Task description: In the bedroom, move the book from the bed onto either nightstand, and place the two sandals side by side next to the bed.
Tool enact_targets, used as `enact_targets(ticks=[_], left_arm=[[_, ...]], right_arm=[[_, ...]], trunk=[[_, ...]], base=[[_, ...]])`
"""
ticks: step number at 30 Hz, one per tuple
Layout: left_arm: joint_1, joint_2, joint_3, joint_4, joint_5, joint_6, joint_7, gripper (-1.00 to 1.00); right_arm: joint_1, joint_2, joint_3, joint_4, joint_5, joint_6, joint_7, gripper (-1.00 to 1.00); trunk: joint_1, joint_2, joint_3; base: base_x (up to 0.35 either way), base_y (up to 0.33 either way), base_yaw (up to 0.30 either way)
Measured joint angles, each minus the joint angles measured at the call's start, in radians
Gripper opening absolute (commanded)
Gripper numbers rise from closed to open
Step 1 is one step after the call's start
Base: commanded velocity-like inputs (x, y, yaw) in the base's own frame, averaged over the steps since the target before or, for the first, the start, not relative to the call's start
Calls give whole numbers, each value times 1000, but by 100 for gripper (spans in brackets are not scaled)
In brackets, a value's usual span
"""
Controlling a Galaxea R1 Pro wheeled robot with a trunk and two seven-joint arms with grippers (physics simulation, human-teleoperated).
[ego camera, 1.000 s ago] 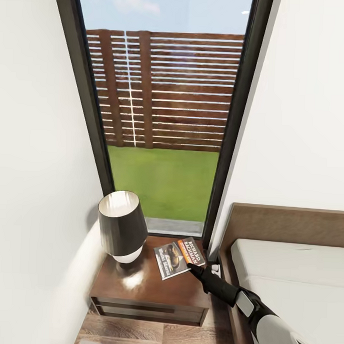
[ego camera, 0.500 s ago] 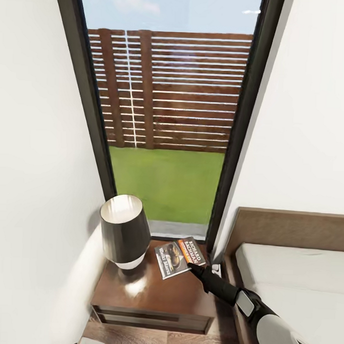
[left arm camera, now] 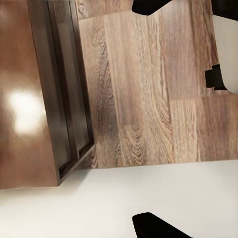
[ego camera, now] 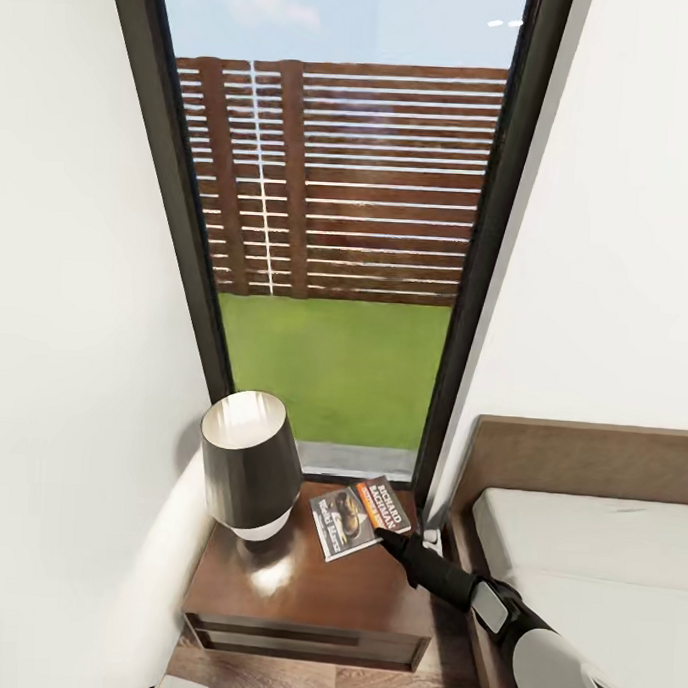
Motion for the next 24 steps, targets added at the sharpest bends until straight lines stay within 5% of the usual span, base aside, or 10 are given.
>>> enact_targets(ticks=[24], left_arm=[[0, 0, -1, 0, -2, 1, 0, 100]], right_arm=[[-2, -3, -49, 0, -2, 2, -88, -100]], trunk=[[0, 0, 0]], base=[[45, 28, 0]])
